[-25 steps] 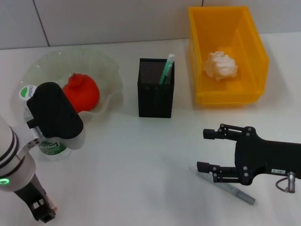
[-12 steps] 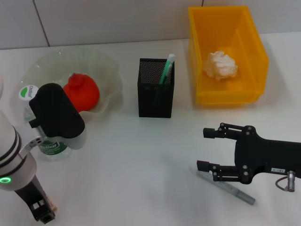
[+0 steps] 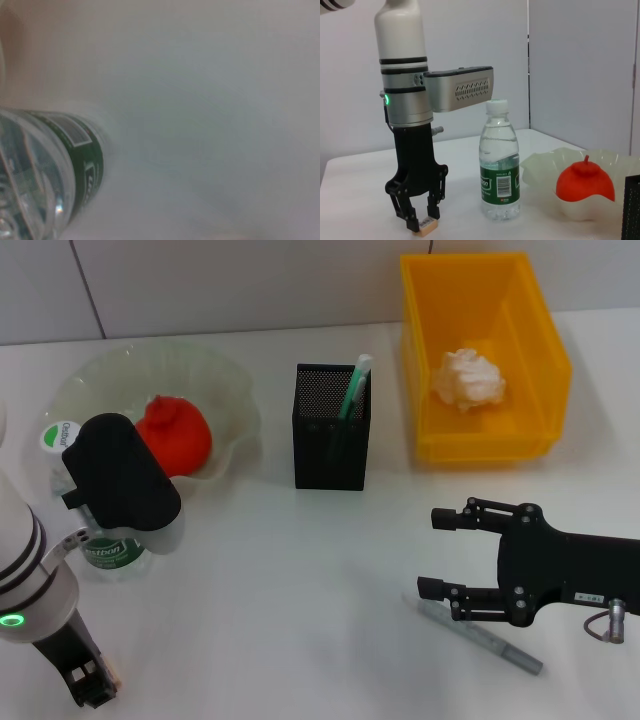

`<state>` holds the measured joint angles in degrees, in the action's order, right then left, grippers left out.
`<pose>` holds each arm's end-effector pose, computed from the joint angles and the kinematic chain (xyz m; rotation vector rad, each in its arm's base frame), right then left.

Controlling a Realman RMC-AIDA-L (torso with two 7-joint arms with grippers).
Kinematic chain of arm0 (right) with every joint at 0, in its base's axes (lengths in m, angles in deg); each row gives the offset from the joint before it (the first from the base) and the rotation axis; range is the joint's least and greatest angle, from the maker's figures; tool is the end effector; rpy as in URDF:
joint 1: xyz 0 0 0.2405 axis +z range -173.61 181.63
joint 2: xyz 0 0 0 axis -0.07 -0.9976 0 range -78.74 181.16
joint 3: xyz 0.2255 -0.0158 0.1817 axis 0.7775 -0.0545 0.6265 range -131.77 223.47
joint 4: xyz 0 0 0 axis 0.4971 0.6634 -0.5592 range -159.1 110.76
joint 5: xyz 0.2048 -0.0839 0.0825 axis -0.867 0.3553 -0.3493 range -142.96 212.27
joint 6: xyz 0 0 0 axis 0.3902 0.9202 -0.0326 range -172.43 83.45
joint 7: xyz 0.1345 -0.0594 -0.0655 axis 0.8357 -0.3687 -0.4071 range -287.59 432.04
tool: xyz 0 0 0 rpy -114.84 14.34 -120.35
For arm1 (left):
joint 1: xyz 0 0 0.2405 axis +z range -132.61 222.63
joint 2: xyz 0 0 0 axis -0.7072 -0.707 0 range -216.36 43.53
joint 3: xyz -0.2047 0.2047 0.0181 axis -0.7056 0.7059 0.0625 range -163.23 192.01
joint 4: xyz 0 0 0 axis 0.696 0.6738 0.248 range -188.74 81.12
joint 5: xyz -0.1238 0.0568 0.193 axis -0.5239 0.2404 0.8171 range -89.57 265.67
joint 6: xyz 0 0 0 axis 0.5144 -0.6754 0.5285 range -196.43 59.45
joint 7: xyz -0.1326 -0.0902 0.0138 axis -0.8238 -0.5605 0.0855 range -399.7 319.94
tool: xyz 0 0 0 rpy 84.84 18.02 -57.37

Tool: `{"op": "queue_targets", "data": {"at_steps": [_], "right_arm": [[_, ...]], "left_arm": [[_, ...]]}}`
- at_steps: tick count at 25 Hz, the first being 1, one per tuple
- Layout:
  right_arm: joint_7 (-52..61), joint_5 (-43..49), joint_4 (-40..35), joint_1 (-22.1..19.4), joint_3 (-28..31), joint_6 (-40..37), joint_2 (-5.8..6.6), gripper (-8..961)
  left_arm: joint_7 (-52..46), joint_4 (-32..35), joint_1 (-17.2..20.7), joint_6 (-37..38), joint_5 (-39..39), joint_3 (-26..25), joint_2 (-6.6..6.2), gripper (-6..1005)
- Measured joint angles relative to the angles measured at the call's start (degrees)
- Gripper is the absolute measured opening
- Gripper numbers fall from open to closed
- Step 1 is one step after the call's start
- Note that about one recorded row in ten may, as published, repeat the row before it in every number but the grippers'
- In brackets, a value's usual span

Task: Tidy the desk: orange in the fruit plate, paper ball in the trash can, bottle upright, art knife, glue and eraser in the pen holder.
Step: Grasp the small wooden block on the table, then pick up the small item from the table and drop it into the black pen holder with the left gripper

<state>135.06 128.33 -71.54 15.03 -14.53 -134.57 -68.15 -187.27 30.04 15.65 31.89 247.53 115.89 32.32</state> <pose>0.3209 0.2910 -0.0337 -2.6821 0.2895 0.7685 -0.2267 0.3286 -0.0615 -2.6265 -0.6289 1.1402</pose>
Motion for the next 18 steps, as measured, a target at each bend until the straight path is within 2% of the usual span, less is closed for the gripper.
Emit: {"op": "queue_targets", "data": {"at_steps": [5, 18], "right_arm": [[0.0, 0.0, 0.0, 0.0, 0.0, 0.0, 0.00, 766], [0.0, -0.1, 0.0, 0.2, 0.0, 0.1, 0.00, 766]], "left_arm": [[0.1, -0.4, 0.0, -0.1, 0.0, 0.0, 0.00, 402], [0.2, 1.2, -0.2, -0.2, -0.3, 0.7, 0.08, 399]]}}
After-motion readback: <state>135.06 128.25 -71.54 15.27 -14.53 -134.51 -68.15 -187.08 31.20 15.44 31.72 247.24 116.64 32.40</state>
